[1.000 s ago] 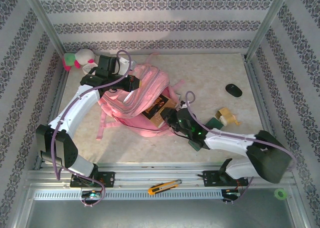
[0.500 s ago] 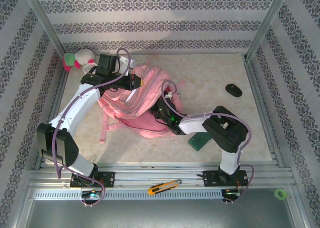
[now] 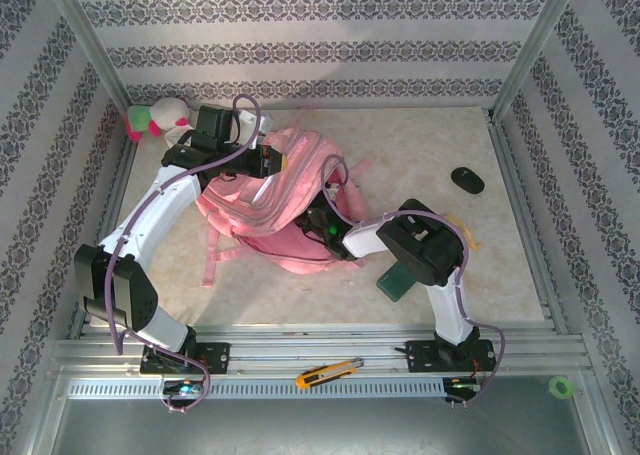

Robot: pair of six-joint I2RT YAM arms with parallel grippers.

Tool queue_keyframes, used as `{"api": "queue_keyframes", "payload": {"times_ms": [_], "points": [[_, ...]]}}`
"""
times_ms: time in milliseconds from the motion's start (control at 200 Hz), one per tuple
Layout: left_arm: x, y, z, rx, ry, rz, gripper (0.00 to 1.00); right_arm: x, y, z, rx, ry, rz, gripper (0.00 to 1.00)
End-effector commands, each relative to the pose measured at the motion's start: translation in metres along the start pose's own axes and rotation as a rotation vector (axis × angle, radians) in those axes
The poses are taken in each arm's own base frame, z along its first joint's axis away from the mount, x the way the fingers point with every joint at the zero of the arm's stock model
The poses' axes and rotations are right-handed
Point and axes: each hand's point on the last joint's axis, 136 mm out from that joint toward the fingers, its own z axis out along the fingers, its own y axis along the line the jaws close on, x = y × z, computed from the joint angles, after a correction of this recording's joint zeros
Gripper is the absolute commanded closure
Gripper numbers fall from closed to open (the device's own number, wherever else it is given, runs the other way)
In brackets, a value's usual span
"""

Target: Pack the student bag

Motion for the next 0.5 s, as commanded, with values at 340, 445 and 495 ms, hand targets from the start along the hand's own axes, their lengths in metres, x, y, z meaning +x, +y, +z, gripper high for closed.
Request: {"api": "queue_keyframes", "payload": {"times_ms": [340, 445, 495], "points": [[-0.034, -0.01, -0.019, -0.023, -0.118, 0.148, 1.0, -0.007, -0.024, -0.078, 0.103, 0.004, -0.013, 0.42], [-0.027, -0.005, -0.015, -0.029, -0.109, 0.145, 1.0, -0.01, -0.019, -0.11, 0.083, -0.001, -0.018, 0.42], [-0.022, -0.001, -0.012, -0.035, -0.1, 0.146, 1.0, -0.012, -0.015, -0.126, 0.082, -0.004, -0.039, 0.41]]}}
